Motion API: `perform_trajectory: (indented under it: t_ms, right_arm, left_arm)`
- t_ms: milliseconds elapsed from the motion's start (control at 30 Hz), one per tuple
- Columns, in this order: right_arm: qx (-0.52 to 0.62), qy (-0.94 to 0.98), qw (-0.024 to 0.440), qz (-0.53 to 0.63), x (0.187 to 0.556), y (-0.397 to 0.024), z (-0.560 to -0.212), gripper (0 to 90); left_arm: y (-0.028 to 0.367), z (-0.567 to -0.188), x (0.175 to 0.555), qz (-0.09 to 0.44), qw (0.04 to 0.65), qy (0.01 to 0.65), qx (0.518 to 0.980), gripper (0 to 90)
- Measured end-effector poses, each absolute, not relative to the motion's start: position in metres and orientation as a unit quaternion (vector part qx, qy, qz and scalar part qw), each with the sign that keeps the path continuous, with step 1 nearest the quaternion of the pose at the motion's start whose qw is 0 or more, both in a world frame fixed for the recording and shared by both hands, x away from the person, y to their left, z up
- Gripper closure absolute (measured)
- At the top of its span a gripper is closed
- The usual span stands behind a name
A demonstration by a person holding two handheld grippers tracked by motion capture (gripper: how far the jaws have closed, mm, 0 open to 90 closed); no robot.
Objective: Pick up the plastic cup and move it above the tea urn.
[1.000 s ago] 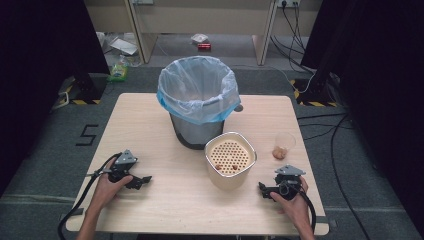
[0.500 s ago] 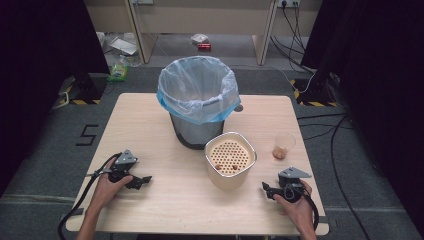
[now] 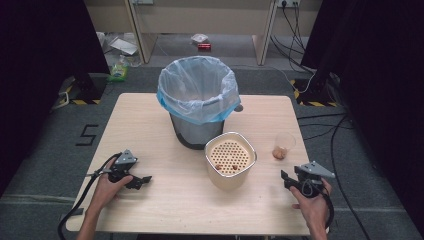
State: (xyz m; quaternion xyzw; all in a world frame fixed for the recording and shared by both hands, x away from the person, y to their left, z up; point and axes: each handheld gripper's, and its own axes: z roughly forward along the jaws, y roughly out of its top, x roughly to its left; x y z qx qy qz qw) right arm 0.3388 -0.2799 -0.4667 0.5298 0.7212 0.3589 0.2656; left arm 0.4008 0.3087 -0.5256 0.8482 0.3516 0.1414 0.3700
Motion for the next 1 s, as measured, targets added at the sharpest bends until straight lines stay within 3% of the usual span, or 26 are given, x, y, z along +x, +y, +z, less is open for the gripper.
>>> perform_trajectory:
  t_ms: [500,1000]
  right_arm:
    - [0.546,0.681,0.311,0.377,0.376,-0.307,-0.431,54.8]
    - [0.559,0.692,0.281,0.361,0.434,-0.305,-0.43,66.6]
  left_arm:
    - [0.309,-0.526,0.401,0.142,0.37,0.352,0.848,0.0]
    - [0.309,-0.526,0.401,0.142,0.37,0.352,0.848,0.0]
